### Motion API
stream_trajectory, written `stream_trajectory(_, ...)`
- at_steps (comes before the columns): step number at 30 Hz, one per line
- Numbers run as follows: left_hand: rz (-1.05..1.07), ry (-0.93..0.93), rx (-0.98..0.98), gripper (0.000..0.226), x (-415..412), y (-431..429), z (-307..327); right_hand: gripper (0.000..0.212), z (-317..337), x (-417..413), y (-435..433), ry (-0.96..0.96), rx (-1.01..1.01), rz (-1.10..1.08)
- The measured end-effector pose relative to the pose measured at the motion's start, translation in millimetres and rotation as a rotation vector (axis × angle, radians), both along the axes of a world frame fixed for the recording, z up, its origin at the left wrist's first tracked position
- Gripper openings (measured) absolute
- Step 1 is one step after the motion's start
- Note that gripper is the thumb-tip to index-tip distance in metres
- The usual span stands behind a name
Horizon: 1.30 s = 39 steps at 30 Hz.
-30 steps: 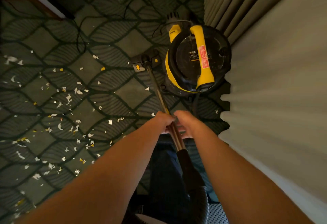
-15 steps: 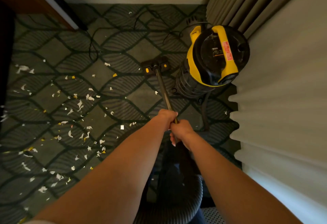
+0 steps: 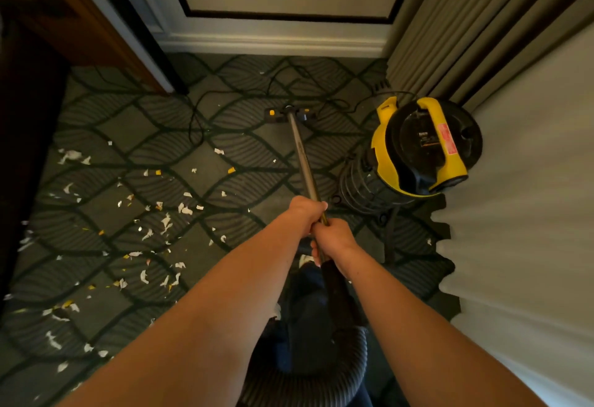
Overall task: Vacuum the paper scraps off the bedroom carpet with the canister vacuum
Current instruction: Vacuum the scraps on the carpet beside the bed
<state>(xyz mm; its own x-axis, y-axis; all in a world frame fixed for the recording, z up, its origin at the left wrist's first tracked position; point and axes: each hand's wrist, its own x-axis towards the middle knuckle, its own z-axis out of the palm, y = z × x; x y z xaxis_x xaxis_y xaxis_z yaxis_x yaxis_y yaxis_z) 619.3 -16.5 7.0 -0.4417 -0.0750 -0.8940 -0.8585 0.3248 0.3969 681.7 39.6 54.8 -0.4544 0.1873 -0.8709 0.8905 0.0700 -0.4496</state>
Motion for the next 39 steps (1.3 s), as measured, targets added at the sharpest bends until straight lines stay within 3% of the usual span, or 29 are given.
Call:
stream_trajectory(14, 0.026, 0.045, 0.012, 0.037, -195.7, -26.3, -1.7, 0.018, -6.1, -197.6, -20.3, 0.043, -0.032, 0.02)
stream_trajectory(24, 0.026, 0.032, 0.023, 0.038, -322.1, -85.2, -59.7, 0.018, -64.5, -322.4, -81.4, 0.038, 0.004, 0.001)
stream_trajectory(31, -0.044, -0.022, -0.012, 0.043, -346.1, -109.3, -84.0, 0.018, -87.1, -345.9, -109.4, -0.005, 0.016, 0.002)
stream_trajectory(39, -0.042, -0.049, 0.016, 0.042, -322.5, -118.6, -74.9, 0.018, -69.9, -327.1, -119.3, -0.07, 0.03, 0.015)
